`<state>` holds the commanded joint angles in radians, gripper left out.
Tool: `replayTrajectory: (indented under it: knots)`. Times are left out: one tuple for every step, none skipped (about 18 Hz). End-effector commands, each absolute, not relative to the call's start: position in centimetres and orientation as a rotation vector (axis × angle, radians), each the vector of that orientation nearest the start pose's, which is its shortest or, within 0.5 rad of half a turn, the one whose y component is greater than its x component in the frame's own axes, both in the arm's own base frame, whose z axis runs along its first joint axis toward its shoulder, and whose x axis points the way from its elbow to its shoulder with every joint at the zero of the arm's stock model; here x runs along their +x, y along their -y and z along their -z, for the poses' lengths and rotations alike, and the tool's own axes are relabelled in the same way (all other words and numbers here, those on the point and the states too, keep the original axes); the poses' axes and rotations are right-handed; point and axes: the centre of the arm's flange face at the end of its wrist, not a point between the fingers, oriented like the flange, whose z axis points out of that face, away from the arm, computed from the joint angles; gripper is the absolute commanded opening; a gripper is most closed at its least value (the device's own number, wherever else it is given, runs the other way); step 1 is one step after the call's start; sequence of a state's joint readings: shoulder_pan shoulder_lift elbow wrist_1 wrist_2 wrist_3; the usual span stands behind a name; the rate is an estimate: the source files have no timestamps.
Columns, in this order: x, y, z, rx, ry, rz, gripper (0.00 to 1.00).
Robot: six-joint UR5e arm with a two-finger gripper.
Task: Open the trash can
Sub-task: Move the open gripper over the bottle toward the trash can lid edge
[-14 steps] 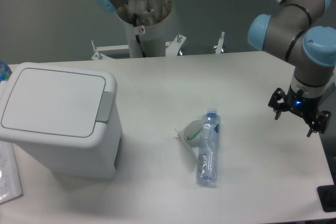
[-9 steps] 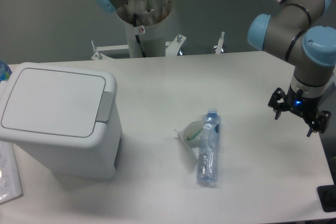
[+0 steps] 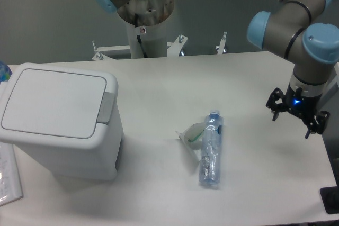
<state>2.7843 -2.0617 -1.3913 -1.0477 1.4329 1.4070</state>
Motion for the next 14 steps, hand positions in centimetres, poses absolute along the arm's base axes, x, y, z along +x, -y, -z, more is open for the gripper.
replayTrajectory:
  knots:
    - [-59.2,-38.6,-34.4,-2.902,-0.265,-0.231,1.00]
    - [-58.7,-39.0,-35.0,-2.875,-0.202,-0.214,1.00]
    - [-58.2,-39.3,-35.5,-2.848,-0.135,-0.192,1.00]
    - [-57.4,-40.1,-35.5,-2.821,-0.081,-0.158,1.00]
    - [-56.4,-41.0,-36.1,-2.792,-0.030,-0.134,1.00]
    - [-55.7,-41.7,-36.7,-2.771,0.031,-0.115,1.00]
    - [-54.7,-42.8,-37.1,-2.753,0.089,-0.090,1.00]
    - [-53.5,-44.2,-37.6,-2.734,0.137,-0.066,1.00]
    - [-52.2,-45.2,-38.5,-2.714,0.179,-0.049,1.00]
    - [-51.0,-46.1,-39.2,-2.690,0.226,-0.024,1.00]
    - [-49.7,-46.8,-39.8,-2.661,0.266,0.010,1.00]
    - [-48.3,-47.5,-41.0,-2.626,0.297,0.032,1.00]
    - [-47.1,-48.1,-42.1,-2.598,0.324,0.057,1.00]
    - [-46.1,-48.7,-42.6,-2.576,0.349,0.085,1.00]
